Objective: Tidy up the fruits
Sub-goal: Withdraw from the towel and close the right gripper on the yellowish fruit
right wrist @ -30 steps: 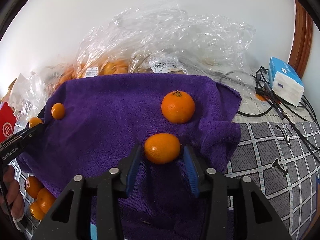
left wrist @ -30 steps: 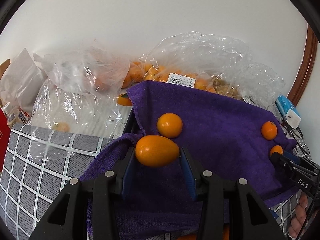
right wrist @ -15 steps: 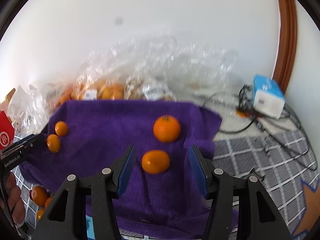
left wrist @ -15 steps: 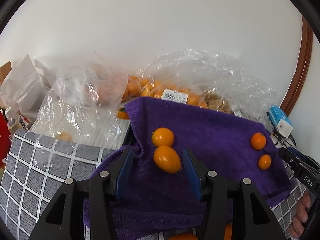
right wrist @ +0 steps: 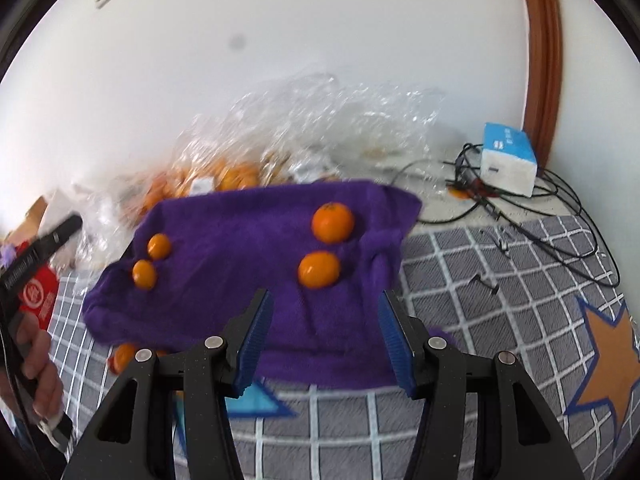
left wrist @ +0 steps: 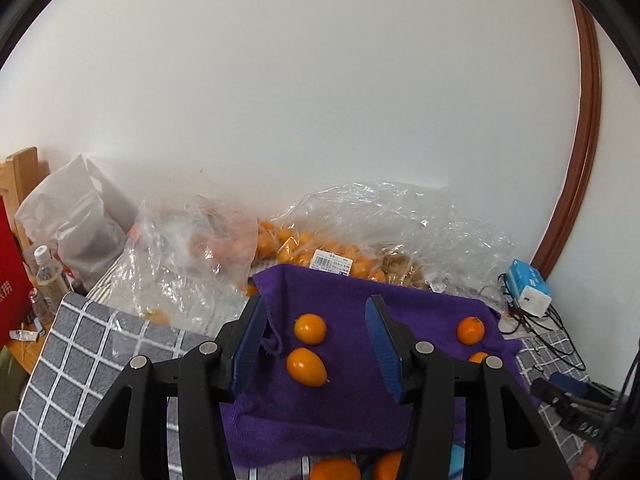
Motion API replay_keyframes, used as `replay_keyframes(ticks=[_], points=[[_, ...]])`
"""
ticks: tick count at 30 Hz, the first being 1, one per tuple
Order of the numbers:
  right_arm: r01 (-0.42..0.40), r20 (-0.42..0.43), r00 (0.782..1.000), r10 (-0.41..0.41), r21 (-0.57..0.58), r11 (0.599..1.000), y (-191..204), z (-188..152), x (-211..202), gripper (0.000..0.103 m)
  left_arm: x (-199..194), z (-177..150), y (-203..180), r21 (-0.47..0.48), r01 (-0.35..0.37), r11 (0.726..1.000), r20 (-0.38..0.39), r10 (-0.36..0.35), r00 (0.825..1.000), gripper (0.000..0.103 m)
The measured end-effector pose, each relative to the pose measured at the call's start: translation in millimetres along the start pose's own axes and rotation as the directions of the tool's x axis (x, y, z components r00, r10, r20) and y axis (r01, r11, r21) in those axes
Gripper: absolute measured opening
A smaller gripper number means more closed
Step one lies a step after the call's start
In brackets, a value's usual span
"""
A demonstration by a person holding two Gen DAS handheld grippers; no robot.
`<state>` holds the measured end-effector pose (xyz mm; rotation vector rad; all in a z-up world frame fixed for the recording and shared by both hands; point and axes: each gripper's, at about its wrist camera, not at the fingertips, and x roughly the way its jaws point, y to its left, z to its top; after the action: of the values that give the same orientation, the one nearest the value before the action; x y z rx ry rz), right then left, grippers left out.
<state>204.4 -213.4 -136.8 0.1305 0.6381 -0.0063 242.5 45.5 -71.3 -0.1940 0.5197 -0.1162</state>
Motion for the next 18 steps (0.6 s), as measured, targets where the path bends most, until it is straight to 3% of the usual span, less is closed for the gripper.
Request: replay_keyframes(ticks=[6, 10, 12, 18], points=[[-0.086, -0.009, 0.996, 0.085, -0.082, 0.993, 34, -33, -6, 0.046, -21, -26, 24, -0.004, -0.036, 0.999, -0.069, 0.035, 0.997, 0.049], [-0.119, -0.043, 0.993, 0.113, -0.172, 0.978, 61, -54, 4, 0.043, -27, -63, 48, -0.059, -0.031, 0.998, -0.133, 0.023, 0.991, 0.049], [-0.135, -0.073, 0.99, 0.123, -0.197, 0.971, 70, -61, 11, 0.037, -27, -80, 57, -0.058, -0.064, 0.996, -0.155, 0.055, 0.986, 0.049], [-0.188, -0.13, 0.978, 0.162, -0.228, 0.955, 89, -71, 23, 0.036, -26, -94, 77, -0.114, -0.097, 0.989, -0.183, 0.075, 0.98, 0.049]])
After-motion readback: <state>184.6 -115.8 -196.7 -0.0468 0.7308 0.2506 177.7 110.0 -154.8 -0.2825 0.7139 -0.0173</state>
